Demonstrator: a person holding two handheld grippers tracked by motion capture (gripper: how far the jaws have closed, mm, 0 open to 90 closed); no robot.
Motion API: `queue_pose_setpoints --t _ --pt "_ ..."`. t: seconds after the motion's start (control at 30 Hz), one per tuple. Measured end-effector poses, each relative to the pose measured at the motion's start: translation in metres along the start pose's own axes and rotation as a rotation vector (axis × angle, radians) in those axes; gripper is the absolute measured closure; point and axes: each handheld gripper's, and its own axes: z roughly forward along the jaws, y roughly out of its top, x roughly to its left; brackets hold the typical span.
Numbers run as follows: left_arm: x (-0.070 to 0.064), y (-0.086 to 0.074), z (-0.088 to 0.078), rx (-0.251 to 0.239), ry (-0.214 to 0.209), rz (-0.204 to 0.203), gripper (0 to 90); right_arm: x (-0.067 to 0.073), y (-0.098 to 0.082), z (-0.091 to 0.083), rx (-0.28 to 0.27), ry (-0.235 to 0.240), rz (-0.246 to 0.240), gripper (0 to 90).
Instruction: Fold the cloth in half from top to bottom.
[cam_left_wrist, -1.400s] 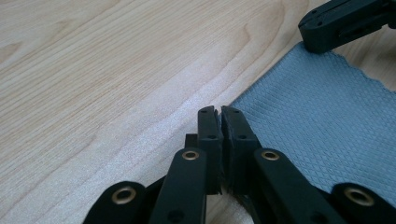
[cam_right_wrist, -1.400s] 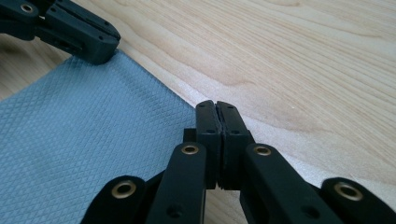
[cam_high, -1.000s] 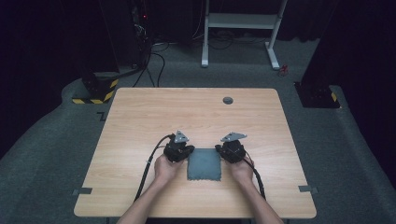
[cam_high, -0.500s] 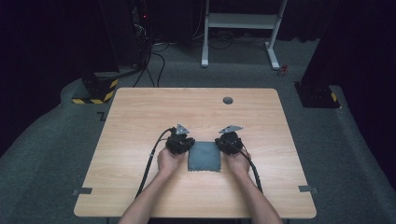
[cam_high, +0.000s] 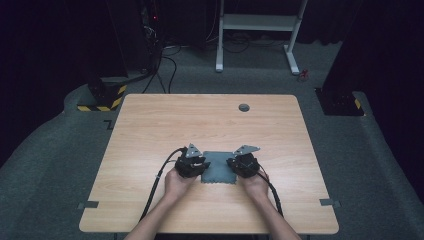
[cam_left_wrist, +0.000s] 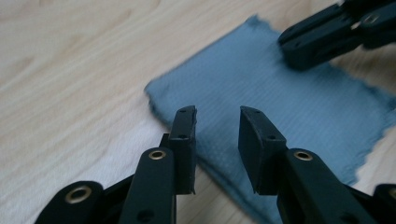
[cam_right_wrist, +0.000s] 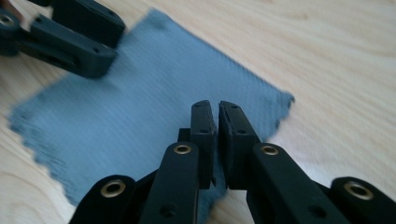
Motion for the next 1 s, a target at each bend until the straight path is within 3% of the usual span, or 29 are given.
queue_pose_setpoints --t 0.03,0.17,0.27,0.4,0.5,0.53,0.63,0.77,0.9,1.0 --pt "0.002 -0.001 -0.001 -0.001 0.011 -0.013 67.4 -0.003 -0.002 -0.001 -0.009 0.008 0.021 83.7" --pt "0.004 -0.005 -0.007 0.005 0.040 -0.035 64.3 -0.007 -0.006 -0.008 -0.002 -0.022 0.020 81.2" --pt "-0.004 -0.008 -0.016 -0.013 0.017 -0.046 60.9 -0.004 -0.011 -0.018 -0.024 0.003 0.048 79.2" --pt "-0.018 -0.013 -0.024 -0.003 0.006 0.023 59.0 0.010 -0.017 -0.029 -0.051 0.032 0.018 77.9" --pt "-0.022 -0.020 -0.022 0.017 0.017 0.047 58.5 0.022 -0.023 -0.028 -0.021 0.026 -0.031 77.1" --pt "-0.023 -0.023 -0.022 0.001 0.019 0.053 58.0 0.023 -0.025 -0.026 -0.015 0.018 -0.049 76.1" --pt "-0.023 -0.026 -0.024 -0.015 0.029 0.052 56.2 0.021 -0.030 -0.026 -0.036 0.037 -0.029 72.5" --pt "-0.021 -0.025 -0.030 -0.024 0.025 0.032 52.3 0.019 -0.029 -0.029 -0.033 0.012 -0.031 68.4" --pt "-0.014 -0.025 -0.043 -0.090 0.006 -0.040 49.1 0.013 -0.030 -0.041 -0.074 -0.003 -0.001 66.5" --pt "-0.010 -0.027 -0.051 -0.112 0.031 -0.056 48.0 0.006 -0.032 -0.050 -0.098 -0.018 0.024 65.9"
